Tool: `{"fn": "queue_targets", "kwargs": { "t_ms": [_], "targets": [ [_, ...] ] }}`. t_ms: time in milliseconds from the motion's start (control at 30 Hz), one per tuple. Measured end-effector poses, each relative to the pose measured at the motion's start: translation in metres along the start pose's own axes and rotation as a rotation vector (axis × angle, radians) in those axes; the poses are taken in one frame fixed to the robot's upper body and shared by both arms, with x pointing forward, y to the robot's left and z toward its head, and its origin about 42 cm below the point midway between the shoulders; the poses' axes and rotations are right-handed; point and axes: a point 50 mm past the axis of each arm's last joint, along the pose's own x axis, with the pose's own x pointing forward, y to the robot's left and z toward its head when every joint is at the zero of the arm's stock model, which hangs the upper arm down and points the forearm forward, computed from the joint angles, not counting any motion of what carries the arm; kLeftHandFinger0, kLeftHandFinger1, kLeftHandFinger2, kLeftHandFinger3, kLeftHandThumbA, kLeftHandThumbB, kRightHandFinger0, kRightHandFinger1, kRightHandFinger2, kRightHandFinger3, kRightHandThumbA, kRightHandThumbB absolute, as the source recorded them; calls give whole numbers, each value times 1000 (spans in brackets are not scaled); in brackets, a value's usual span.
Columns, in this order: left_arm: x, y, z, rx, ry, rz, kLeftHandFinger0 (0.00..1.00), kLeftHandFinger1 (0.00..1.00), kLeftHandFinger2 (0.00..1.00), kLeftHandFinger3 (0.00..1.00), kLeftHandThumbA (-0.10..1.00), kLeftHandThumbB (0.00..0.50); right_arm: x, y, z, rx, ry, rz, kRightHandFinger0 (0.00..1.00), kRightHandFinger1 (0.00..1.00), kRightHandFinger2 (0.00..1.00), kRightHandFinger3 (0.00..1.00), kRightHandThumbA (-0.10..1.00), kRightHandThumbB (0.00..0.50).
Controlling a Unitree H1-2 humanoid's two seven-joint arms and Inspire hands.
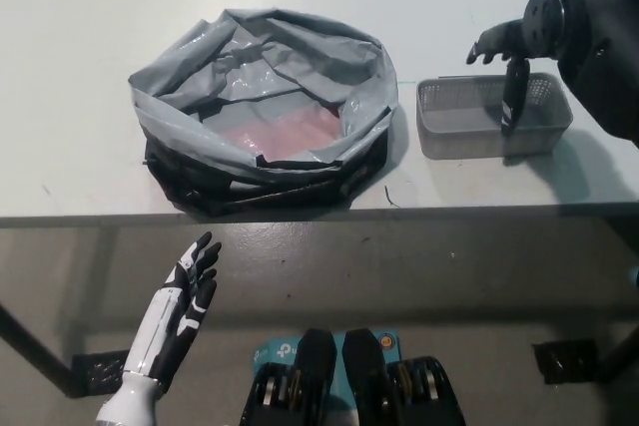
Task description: Use the right hand to pick up a small rectangular container and put it into a plastic bag and lift the bag
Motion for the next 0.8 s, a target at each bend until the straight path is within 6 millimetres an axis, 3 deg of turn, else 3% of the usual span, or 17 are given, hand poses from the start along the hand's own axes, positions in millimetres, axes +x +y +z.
{"fn": "queue_targets", "kwargs": {
  "t_ms": [267,433,800],
  "targets": [
    [0,0,1,0,-3,-2,1000,1000,1000,1000,860,173,13,7,-10,31,30,24,1000,1000,1000,1000,1000,483],
    [0,0,1,1,-3,-9,1000,1000,1000,1000,840,179,19,6,-15,70,38,4,1000,1000,1000,1000,1000,500],
    [2,2,2,7,-13,-16,1000,1000,1000,1000,834,162,37,19,-10,101,40,-67,1000,1000,1000,1000,1000,500]
  ]
}}
